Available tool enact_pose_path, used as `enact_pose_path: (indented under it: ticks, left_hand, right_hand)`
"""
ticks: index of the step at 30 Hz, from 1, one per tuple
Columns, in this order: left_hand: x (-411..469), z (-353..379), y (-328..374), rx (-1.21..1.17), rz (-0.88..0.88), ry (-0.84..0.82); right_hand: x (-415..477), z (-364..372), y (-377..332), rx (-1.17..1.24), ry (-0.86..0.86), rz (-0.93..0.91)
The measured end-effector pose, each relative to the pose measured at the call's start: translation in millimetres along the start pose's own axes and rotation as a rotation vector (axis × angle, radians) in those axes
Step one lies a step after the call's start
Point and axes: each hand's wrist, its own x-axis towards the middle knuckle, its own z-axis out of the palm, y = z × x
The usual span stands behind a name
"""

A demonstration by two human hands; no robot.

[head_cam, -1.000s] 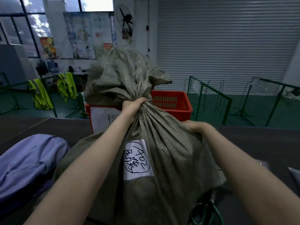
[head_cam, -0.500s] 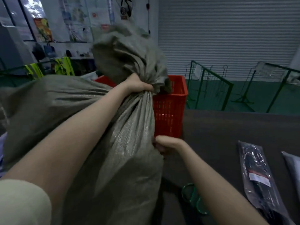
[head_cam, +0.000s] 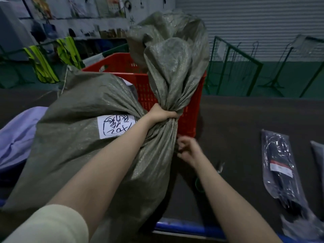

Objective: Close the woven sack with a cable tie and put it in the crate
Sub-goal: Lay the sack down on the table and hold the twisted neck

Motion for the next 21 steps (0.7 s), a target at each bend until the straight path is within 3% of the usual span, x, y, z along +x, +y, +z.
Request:
enact_pose_path:
  ticks: [2,3,7,9,13,16,19,21]
  left_hand:
    - [-5,6,-5,-0.038,0.009,-0.023]
    - [-9,10,-8,-0.04,0.0,-0.057]
    - [-21,32,-33,0.028,-0.131,-0.287]
    - [-25,43,-44,0.031,-0.194,-0.349]
    - [-27,53,-52,0.106,-0.125,-0.432]
    - [-24,67,-54,0.178,-0.171,-0.601]
    - [-17,92,-56,0.399,-0.221,-0.727]
    - [-10,108,-61,0.651,-0.212,-0.705]
  right_hand:
    - [7,-22,-21,0.481,-0.125,-0.141]
    - [8,-25,-31,0.522,-0.166,-0.191]
    - [0,-8,-61,0.36,-0.365,-0.269]
    - [-4,-3,-65,0.237,-0.378,-0.263]
    - [-21,-24,-50,0.095,-0.228,-0.393]
    - [-33,-52,-24,0.183,-0.057,-0.52]
    - [-31,-84,11,0.569,0.239,-0.358]
    - [-31,-104,32,0.627,0.336,-0.217]
